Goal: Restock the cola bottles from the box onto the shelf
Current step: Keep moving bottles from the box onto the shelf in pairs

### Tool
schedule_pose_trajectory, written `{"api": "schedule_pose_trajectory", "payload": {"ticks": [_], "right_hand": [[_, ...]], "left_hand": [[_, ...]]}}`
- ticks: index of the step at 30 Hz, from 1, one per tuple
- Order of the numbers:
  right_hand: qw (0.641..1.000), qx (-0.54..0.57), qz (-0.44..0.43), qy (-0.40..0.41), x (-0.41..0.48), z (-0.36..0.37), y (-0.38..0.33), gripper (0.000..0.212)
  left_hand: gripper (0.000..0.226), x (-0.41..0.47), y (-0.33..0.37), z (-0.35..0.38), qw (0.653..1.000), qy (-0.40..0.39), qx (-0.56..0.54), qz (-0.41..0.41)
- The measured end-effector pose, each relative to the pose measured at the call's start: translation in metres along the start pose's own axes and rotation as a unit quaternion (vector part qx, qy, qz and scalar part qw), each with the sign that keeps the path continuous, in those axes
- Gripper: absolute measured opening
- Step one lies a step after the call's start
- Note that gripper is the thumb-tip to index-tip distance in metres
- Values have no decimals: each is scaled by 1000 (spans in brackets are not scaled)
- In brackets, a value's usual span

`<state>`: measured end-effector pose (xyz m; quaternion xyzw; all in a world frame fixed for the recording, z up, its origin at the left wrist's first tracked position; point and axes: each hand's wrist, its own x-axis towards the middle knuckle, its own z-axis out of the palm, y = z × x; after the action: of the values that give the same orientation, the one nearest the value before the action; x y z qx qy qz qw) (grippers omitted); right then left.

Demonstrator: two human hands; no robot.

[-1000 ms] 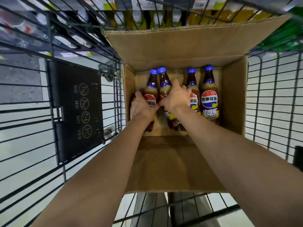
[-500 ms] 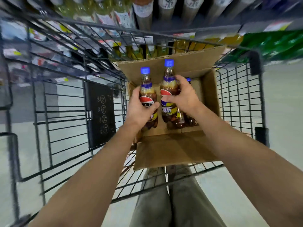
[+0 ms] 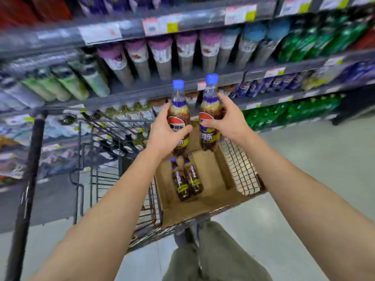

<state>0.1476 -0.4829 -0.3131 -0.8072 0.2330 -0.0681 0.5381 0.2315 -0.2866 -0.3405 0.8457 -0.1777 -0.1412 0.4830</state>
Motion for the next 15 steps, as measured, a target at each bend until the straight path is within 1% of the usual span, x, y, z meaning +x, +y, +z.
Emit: {"api": "schedule_pose_trajectory", "payload": {"ticks": [3,6,8,11,15], "right_hand": [[999,12,-24,32,-6,-42,-24,107],[997,9,-45,60,-21,-85,-50,100],[996,8,-59,71,-29,-113,-62,96],[993,-5,-77,89,-40,-160,-73,98],[989,7,-95,117,-55,-232,-75,100]], "left_hand": [[92,0,48,0,999,4,-8,42],[89,-2,97,7,997,4,-9,82],[89,-4,129,15,994,-1,-12,108],[93,-8,179,34,991,-14,-10,133],[97,-12,247,68,986,-12,3,166]]}}
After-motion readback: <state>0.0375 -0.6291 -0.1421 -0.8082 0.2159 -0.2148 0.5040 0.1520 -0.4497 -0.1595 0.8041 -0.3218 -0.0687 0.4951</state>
